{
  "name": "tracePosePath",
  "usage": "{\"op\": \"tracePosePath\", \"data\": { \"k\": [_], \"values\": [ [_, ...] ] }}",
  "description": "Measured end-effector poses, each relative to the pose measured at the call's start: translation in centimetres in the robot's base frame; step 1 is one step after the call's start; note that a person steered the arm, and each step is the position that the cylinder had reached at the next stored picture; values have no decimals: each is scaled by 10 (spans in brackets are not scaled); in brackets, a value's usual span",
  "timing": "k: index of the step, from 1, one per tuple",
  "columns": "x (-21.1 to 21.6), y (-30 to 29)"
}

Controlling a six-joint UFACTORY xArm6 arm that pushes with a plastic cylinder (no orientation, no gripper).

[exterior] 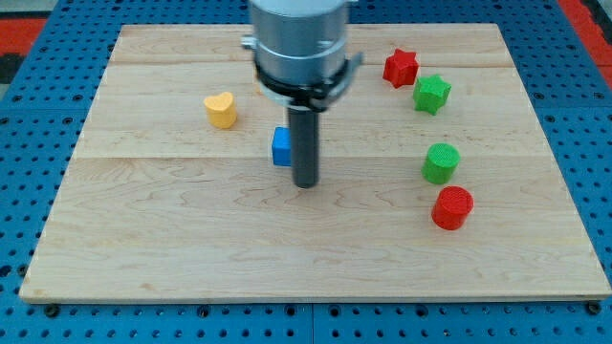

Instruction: Push the green circle closer to the yellow hexagon

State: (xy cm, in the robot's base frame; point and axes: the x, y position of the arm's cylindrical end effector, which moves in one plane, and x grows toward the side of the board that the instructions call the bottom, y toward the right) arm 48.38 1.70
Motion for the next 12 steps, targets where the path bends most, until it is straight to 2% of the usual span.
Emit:
{"op": "tracePosePath", "data": {
  "k": [2, 3, 4, 6, 7, 8, 10, 11, 12],
  "values": [
    [5, 135],
    [-10, 191],
    [-37, 190],
    [-13, 173],
    [-15, 112],
    [-38, 39],
    [-112, 4],
    [-117, 50],
    [-146, 42]
  ]
}}
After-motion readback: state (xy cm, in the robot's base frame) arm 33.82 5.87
